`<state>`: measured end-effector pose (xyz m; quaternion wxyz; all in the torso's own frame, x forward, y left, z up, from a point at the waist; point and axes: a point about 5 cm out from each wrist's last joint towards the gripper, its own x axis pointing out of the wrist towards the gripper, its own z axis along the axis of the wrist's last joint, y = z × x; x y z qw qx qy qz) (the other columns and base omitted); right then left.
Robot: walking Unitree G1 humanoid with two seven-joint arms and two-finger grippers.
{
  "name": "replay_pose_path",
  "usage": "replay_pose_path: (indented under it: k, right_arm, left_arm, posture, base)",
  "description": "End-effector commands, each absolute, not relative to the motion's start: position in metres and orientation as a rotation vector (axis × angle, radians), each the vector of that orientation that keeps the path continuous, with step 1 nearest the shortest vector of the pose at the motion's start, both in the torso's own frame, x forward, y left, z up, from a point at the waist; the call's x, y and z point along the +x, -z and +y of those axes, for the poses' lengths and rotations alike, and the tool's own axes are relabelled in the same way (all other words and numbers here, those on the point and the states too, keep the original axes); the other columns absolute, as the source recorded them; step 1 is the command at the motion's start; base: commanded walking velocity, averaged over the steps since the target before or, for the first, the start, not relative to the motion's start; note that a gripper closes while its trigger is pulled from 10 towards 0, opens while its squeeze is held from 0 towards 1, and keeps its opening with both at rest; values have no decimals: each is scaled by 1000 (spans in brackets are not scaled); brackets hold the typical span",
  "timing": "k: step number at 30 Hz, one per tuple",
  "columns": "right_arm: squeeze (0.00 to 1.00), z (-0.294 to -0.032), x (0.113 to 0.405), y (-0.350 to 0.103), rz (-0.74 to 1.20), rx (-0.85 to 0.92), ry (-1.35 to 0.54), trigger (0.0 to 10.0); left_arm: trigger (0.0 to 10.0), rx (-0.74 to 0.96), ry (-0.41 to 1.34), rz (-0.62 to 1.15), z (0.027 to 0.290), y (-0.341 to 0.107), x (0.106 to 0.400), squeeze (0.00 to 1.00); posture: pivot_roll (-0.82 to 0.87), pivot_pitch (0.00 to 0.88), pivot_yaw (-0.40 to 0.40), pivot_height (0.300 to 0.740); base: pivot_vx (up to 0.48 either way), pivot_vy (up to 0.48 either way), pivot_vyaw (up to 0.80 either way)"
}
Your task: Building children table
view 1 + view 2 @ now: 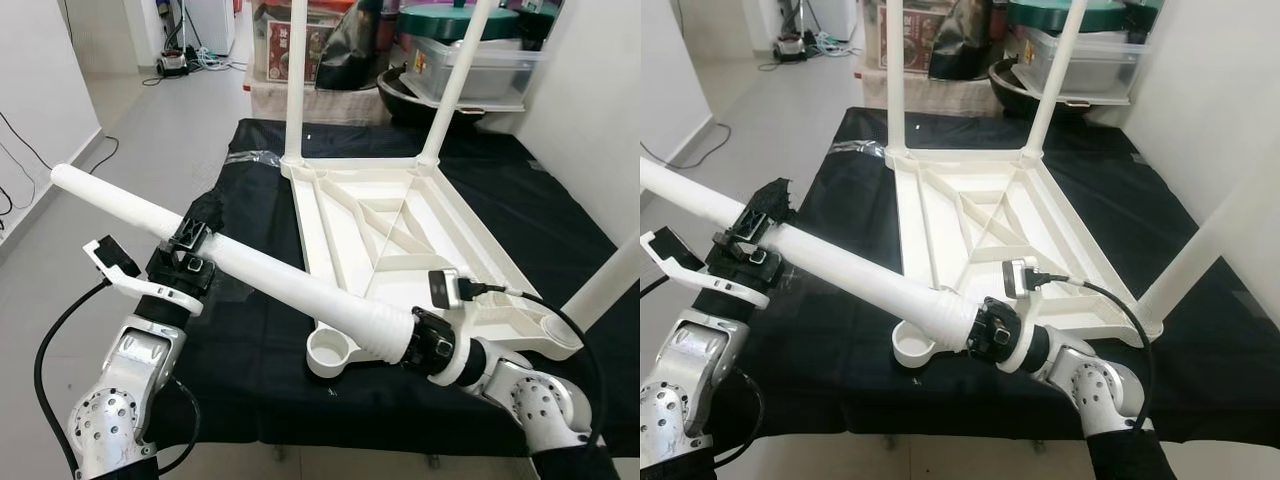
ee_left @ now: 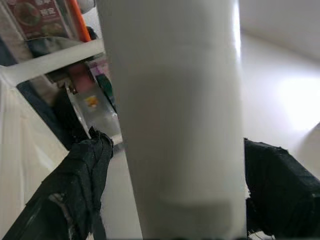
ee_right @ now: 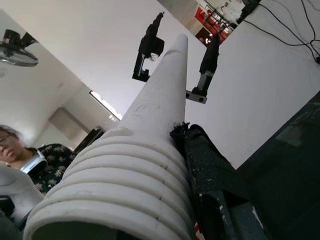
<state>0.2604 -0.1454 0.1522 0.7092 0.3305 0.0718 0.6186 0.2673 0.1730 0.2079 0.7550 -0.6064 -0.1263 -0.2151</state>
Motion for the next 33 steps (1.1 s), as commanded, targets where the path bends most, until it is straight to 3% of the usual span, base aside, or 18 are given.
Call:
replay_pose_path:
  k: [1, 4, 5, 6, 7, 21, 22, 25, 26, 27, 33]
  right_arm:
    - [0, -139, 255, -147, 223, 732, -1441, 0]
    - [0, -141, 256, -146, 239, 734, -1442, 0]
    - [0, -142, 256, -146, 248, 729, -1451, 0]
    - [0, -142, 256, -146, 248, 729, -1451, 0]
    - [0, -143, 255, -146, 255, 723, -1459, 0]
    - [0, -149, 261, -144, 297, 620, -1442, 0]
    - [0, -147, 266, -137, 352, 558, -1374, 7451]
    - [0, -147, 266, -137, 352, 558, -1374, 7451]
    - [443, -148, 271, -132, 386, 513, -1324, 10000]
    - [1000, -149, 276, -127, 407, 490, -1274, 10000]
    - [1000, -165, 282, -122, 411, 489, -1219, 10000]
  left_arm:
    - [10000, -1344, 535, -317, 169, -216, 264, 0]
    - [10000, -1369, 625, -384, 168, -227, 254, 0]
    - [6314, -1381, 657, -405, 169, -229, 250, 0]
    - [6314, -1381, 657, -405, 169, -229, 250, 0]
    - [0, -1387, 679, -415, 170, -230, 247, 0]
    - [0, -1401, 756, -415, 168, -231, 236, 0]
    - [0, -1398, 766, -417, 167, -232, 235, 0]
    - [0, -1398, 766, -417, 167, -232, 235, 0]
    - [0, -1396, 774, -418, 167, -233, 234, 0]
    - [0, -1391, 781, -419, 167, -234, 233, 0]
    - [0, -1352, 763, -446, 172, -240, 229, 0]
  posture:
    - [69, 0, -83, 740]
    - [72, 0, -89, 740]
    - [71, 0, -91, 740]
    - [71, 0, -91, 740]
    - [72, 0, -94, 740]
    - [66, 0, -96, 740]
    - [68, 0, -98, 740]
    - [68, 0, -98, 740]
    - [68, 0, -98, 740]
    - [69, 0, -100, 740]
    - [74, 0, -105, 740]
  base:
    - [0, 0, 0]
    - [0, 0, 0]
    - [0, 0, 0]
    - [0, 0, 0]
    - [0, 0, 0]
    - [0, 0, 0]
    - [0, 0, 0]
    - [0, 0, 0]
    - [0, 0, 0]
    - [0, 0, 0]
    - [0, 0, 0]
